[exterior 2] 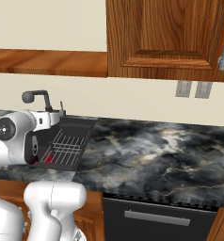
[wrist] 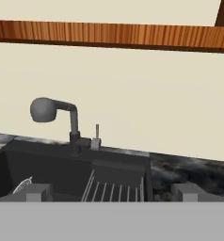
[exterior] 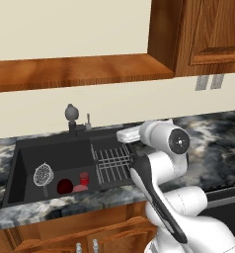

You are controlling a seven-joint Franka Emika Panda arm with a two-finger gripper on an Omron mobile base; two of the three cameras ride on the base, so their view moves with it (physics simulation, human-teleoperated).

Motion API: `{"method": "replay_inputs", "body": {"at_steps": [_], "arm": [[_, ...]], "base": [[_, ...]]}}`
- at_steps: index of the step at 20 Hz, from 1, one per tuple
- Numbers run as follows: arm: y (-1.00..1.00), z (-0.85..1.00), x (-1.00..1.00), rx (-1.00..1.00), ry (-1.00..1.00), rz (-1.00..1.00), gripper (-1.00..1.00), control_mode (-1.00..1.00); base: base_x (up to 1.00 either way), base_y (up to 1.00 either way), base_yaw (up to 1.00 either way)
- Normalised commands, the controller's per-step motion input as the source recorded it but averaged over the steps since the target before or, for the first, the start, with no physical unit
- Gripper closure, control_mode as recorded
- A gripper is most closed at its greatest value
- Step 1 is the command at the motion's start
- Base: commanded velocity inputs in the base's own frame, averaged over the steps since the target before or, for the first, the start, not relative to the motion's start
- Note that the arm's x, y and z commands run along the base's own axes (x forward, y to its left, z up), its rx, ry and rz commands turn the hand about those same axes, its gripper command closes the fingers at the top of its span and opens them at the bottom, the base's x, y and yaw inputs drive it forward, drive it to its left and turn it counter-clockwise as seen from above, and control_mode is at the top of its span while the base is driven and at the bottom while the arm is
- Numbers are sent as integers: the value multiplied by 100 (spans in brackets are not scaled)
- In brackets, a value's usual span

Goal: Pick the strainer and mug and place them in the sink. Then turn on the water.

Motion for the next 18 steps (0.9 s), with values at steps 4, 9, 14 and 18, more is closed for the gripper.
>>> {"method": "replay_inputs", "body": {"at_steps": [4, 9, 14, 18], "arm": [[15, -30, 13, 0, -5, 0, -100, -100], [4, -20, 23, 2, -7, 0, -100, -100], [2, -23, 21, 3, -6, 0, -100, -100], [0, -23, 12, 6, -4, 0, -100, -100]], "base": [[0, 0, 0], [0, 0, 0], [0, 0, 0], [0, 0, 0]]}}
